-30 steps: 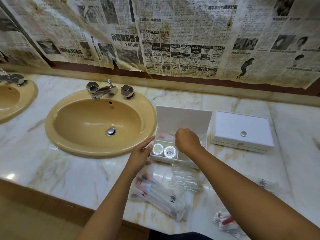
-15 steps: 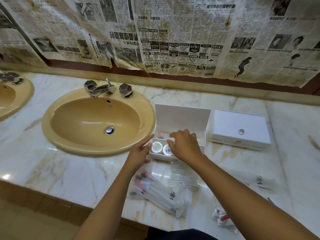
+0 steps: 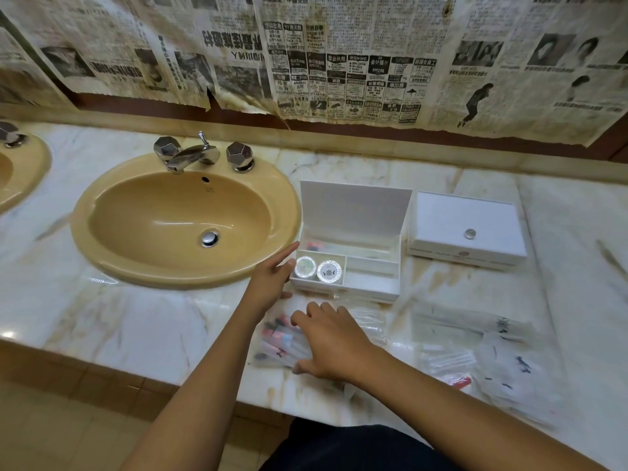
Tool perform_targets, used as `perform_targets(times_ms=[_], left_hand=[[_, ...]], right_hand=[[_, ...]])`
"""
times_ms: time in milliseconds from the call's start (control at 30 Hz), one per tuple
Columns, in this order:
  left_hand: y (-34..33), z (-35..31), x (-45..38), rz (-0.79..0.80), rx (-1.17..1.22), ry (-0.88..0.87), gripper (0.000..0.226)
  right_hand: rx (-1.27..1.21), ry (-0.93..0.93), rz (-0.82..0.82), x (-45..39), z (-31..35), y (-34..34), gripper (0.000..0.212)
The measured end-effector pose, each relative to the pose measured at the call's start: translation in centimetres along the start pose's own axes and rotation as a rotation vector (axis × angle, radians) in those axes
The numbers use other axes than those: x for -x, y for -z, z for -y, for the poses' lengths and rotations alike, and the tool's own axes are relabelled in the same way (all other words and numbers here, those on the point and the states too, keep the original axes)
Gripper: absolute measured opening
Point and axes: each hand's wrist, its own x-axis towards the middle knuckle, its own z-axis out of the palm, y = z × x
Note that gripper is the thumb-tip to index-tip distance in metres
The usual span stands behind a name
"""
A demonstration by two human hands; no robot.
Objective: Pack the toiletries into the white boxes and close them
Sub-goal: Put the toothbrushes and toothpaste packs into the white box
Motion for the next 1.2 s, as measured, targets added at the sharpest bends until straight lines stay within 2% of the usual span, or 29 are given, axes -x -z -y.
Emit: perform_targets(times_ms=[100, 233, 400, 600, 800, 1033, 1200], left_hand=[[0.0, 0.0, 0.1, 0.002, -0.001, -0.003, 0.036], [0.1, 0.0, 0.1, 0.008, 0.001, -0.006, 0.036], [0.3, 0.2, 0.0, 0.008, -0.008, -0.025, 0.036], [0.3, 0.2, -0.1, 0.004, -0.013, -0.026, 0.035], [0.3, 0.2, -0.2, 0.008, -0.012, -0.024, 0.034], [0.5, 0.3, -0.3, 0.029, 0.002, -0.022, 0.034], [0.5, 0.1, -0.2, 0.035, 0.006, -0.017, 0.035]], right_hand=[[0.068, 0.013, 0.013, 0.0, 0.1, -0.8, 0.078], [0.083, -0.013, -0.047, -0.3, -0.3, -1.3, 0.063], [0.055, -0.043, -0.055, -0.7, -0.7, -1.3, 0.058], [0.056, -0.084, -0.118, -1.0, -0.5, -1.1, 0.028], [0.049, -0.115, -0.123, -1.4, -0.4, -1.2, 0.018], [-0.045, -0.154, -0.149, -1.5, -0.2, -0.4, 0.020], [-0.083, -0.168, -0.212, -0.7, 0.1, 2.5, 0.020]])
